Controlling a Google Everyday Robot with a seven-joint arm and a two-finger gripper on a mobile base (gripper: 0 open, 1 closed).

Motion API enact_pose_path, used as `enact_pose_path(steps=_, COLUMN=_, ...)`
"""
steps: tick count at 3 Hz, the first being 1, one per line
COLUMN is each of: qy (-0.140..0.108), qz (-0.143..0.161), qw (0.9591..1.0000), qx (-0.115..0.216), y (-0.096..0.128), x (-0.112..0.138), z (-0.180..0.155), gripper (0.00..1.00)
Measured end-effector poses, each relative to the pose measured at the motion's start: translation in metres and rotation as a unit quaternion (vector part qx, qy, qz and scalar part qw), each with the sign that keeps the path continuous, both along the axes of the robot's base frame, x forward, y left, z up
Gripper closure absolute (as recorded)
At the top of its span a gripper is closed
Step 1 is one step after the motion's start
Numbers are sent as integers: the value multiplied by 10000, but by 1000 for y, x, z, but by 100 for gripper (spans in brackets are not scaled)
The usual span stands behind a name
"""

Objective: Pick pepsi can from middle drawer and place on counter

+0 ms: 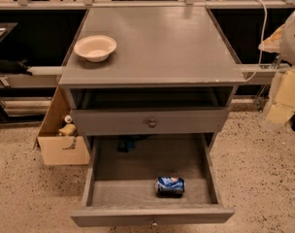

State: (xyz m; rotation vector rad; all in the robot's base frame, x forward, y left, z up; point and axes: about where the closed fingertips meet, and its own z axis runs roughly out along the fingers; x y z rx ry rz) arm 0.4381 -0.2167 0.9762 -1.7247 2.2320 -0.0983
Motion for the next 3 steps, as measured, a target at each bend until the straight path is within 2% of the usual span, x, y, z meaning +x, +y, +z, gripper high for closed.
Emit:
enact_pose_path(steps=1, qy=-38, qz=10, qw=10000, qx=-4, y=1, x=0, z=0, gripper=0)
enact_pose_path(steps=2, qy=-5, qz=186, qw=9998, qx=-17, y=9, x=0, z=-20, gripper=0)
enact_pose_path(steps=3, qy=79, qz=661, qw=9978, qx=-45, y=32, x=-8, z=-73, gripper=0)
